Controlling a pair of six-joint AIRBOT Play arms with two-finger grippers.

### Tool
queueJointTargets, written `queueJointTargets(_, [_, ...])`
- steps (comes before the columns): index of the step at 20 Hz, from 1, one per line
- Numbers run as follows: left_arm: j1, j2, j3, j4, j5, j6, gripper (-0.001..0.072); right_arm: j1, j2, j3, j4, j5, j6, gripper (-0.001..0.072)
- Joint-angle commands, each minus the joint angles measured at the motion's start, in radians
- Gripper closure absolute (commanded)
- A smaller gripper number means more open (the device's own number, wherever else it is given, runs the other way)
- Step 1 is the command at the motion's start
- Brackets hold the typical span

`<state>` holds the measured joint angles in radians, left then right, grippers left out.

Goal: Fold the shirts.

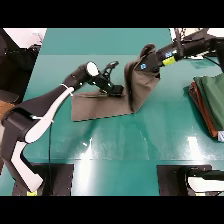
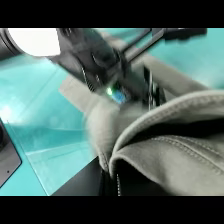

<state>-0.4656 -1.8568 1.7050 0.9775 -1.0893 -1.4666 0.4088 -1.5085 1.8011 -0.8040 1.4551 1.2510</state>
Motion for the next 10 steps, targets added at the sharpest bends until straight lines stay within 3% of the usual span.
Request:
queueJointTargets(1, [0.097, 0.099, 0.003, 0.164, -0.131, 0.0, 0.0684, 0.072, -0.028, 0.001, 0.002, -0.031, -0.007, 0.0695])
queueJointTargets(5, [0.277, 0.242, 0.003, 0.237, -0.217, 0.009, 0.0683, 0.248, -0.116, 0.001, 0.072, -0.182, -0.066, 0.0693])
queueJointTargets(8, [0.401, 0.348, 0.003, 0.237, -0.223, 0.009, 0.0683, 0.416, -0.25, 0.002, 0.158, -0.423, -0.158, 0.0687])
queueJointTargets(9, [0.438, 0.38, 0.003, 0.238, -0.231, 0.009, 0.0683, 0.466, -0.296, 0.005, 0.162, -0.494, -0.179, 0.0572])
queueJointTargets(10, [0.472, 0.407, 0.003, 0.237, -0.24, 0.01, 0.0683, 0.505, -0.339, 0.027, 0.158, -0.517, -0.182, 0.0331])
